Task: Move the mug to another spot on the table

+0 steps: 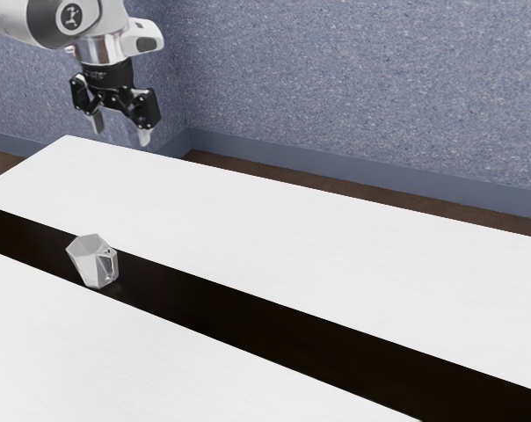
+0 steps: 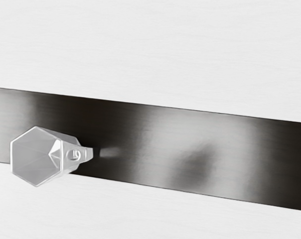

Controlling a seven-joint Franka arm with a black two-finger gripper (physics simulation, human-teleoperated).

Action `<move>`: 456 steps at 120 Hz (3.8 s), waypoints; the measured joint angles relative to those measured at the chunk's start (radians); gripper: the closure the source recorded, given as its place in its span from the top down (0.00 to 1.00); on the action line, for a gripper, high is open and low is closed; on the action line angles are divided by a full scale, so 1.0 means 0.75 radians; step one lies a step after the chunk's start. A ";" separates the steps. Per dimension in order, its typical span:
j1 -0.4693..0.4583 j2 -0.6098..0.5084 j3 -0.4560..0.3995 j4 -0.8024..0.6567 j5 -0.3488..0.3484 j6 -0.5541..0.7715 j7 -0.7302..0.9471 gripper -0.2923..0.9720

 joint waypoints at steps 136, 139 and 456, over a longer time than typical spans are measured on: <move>-0.006 0.176 0.067 -0.388 -0.095 0.484 -1.263 0.77; 0.005 0.184 0.068 -0.386 -0.105 0.481 -1.276 0.77; 0.267 0.527 0.218 -0.532 -0.446 0.914 -1.143 0.77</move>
